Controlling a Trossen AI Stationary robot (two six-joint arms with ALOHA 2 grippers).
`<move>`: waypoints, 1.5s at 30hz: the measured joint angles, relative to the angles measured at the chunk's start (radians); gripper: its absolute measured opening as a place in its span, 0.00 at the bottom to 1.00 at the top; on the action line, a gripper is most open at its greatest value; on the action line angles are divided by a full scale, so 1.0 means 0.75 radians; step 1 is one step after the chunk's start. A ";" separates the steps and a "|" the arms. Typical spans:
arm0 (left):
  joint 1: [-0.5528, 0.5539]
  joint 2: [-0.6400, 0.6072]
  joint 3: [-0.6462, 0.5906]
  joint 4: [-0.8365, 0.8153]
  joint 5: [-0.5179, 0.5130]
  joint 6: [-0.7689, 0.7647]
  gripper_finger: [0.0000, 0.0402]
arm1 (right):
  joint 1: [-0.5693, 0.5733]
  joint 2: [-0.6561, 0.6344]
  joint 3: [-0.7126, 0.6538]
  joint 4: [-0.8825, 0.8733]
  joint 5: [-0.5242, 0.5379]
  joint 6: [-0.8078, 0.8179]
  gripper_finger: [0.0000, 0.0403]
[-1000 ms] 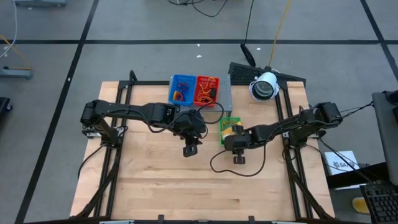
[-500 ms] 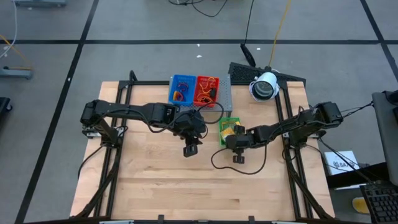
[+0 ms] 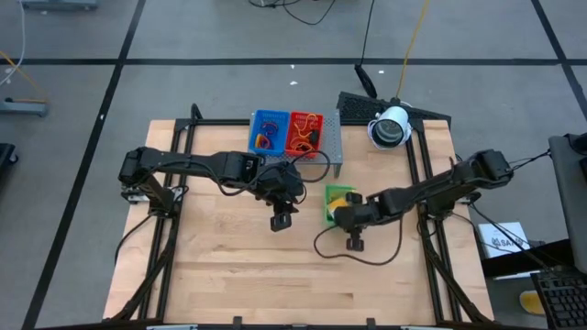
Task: Pick & Place Office Desk Supplies
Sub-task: Put the green bin on the shelf
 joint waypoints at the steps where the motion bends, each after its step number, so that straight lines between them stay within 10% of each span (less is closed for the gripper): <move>1: 0.000 0.000 0.000 0.000 0.000 -0.001 0.36 | 0.021 -0.007 0.025 -0.029 0.005 0.016 0.00; 18: 0.000 0.000 0.000 0.018 0.000 -0.023 0.36 | -0.039 -0.024 0.585 -0.762 0.484 -0.262 0.00; 34: -0.005 0.000 -0.001 0.071 0.002 -0.068 0.36 | -0.637 -0.021 0.602 -0.718 0.297 -0.721 0.00; 45: -0.006 0.000 -0.001 0.070 0.003 -0.068 0.36 | -0.694 -0.001 0.601 -0.586 0.140 -0.844 0.00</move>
